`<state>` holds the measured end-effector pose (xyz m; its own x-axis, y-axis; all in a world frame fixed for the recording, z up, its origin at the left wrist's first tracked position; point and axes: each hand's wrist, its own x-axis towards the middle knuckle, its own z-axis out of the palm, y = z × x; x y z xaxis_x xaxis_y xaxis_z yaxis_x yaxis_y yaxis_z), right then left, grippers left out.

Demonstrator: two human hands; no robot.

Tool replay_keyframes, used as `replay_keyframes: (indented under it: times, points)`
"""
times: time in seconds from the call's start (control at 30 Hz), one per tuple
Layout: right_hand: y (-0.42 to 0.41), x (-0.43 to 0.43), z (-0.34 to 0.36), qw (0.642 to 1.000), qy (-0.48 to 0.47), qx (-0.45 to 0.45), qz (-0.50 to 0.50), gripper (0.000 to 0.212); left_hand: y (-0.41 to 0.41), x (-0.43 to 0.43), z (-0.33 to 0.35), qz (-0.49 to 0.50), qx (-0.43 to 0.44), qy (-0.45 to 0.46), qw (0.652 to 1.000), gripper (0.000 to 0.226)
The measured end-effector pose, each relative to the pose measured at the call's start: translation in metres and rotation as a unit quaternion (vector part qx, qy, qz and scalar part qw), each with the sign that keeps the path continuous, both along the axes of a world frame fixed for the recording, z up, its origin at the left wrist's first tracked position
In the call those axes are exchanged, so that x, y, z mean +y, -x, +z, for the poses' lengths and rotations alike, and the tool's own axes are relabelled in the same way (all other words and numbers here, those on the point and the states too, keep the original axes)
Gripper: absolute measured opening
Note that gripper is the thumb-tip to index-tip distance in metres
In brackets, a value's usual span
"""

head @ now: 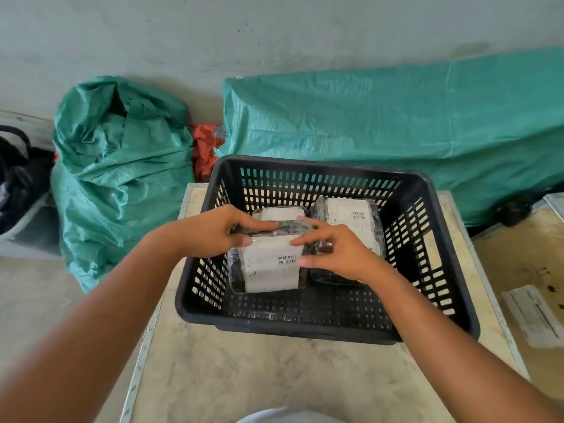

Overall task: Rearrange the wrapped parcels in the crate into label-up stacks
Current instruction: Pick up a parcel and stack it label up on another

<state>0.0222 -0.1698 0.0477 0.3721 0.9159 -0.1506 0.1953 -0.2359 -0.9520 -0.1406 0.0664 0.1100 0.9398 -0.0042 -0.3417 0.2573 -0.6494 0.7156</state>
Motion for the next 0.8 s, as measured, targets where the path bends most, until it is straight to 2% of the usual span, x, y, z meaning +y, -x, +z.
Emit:
replay_keyframes:
  times: [0.07,0.17,0.27,0.37,0.4,0.5,0.57,0.63,0.73,0.8]
  points:
    - [-0.005,0.005,0.021,1.000,-0.012,-0.006,0.000,0.032,-0.002,0.010,0.029,-0.010,-0.003,0.026,1.000,0.058]
    - [-0.008,0.011,0.051,0.998,-0.048,-0.043,0.010,0.040,-0.002,0.018,0.051,0.009,0.005,0.092,0.996,0.055]
    - [-0.016,0.011,0.069,0.995,-0.093,-0.036,-0.014,0.045,0.000,0.015,0.054,0.072,-0.069,0.138,0.985,0.052]
    - [-0.029,0.011,0.070,0.991,-0.128,-0.007,-0.048,0.048,0.003,0.006,0.039,0.102,-0.168,0.039,0.980,0.074]
    - [-0.033,0.012,0.069,0.988,-0.138,0.004,-0.062,0.048,0.005,0.001,0.033,0.103,-0.175,0.039,0.978,0.083]
    - [-0.045,0.015,0.062,0.981,-0.159,0.051,-0.103,0.044,0.010,-0.017,0.013,0.097,-0.145,0.117,0.978,0.097]
    - [-0.051,0.018,0.057,0.978,-0.152,0.067,-0.124,0.040,0.009,-0.026,0.002,0.106,-0.133,0.076,0.983,0.108]
    - [-0.053,0.022,0.052,0.980,-0.137,0.043,-0.137,0.040,0.004,-0.029,-0.005,0.128,-0.110,0.043,0.985,0.121]
    - [-0.054,0.027,0.046,0.986,-0.091,-0.034,-0.136,0.038,0.000,-0.024,-0.018,0.140,-0.090,0.071,0.984,0.126]
    - [-0.053,0.026,0.045,0.991,-0.067,-0.039,-0.111,0.054,0.000,-0.018,-0.025,0.145,-0.098,0.116,0.978,0.126]
